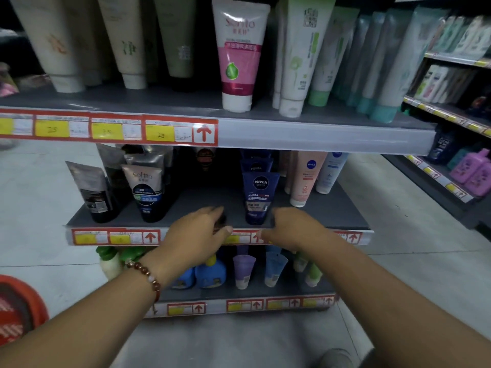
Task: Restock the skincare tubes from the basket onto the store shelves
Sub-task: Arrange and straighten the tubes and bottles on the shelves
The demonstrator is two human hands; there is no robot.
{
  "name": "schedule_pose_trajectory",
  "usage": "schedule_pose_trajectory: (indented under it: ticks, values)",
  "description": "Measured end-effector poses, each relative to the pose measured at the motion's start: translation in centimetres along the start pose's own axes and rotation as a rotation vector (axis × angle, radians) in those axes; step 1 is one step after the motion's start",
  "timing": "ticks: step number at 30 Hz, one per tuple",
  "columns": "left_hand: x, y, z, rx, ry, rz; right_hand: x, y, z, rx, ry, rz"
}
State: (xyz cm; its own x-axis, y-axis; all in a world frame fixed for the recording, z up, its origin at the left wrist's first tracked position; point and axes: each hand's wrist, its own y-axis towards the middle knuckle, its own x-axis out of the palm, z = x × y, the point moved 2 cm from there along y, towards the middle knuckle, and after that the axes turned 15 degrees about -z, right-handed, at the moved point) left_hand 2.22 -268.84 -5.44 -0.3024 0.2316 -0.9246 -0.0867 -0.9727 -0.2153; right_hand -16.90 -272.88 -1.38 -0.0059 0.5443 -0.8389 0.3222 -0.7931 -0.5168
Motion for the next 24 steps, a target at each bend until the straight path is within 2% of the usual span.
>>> schedule_pose_trajectory:
  ticks: [2,6,9,12,17,24]
  values:
    - [-0.1,-2.1,-2.0,-0.009,0.054,-0.028,0.4,-0.7,-2.1,-0.126,-0.064,-0.009]
    - [-1.5,-6.7,-5.8,-0.107,0.115,-0.027,1.7,-0.5,-7.5,-0.355,-0.021,-0.014]
    - [-3.4,-9.0,-8.1,-0.212,0.041,0.030,1.9,1.1,-11.2,-0.379,0.052,0.064]
    - [-5.3,-9.9,-9.2,-0.264,-0.056,0.120,1.5,3.3,-14.3,-0.428,0.316,0.125]
    - [-6.2,-10.2,-11.8,-0.332,-0.159,0.173,0.8,7.2,-17.7,-0.414,0.731,0.198]
    - [-5.5,-9.2,-14.7,-0.308,-0.438,0.162,0.9,10.7,-18.8,-0.459,0.899,0.205]
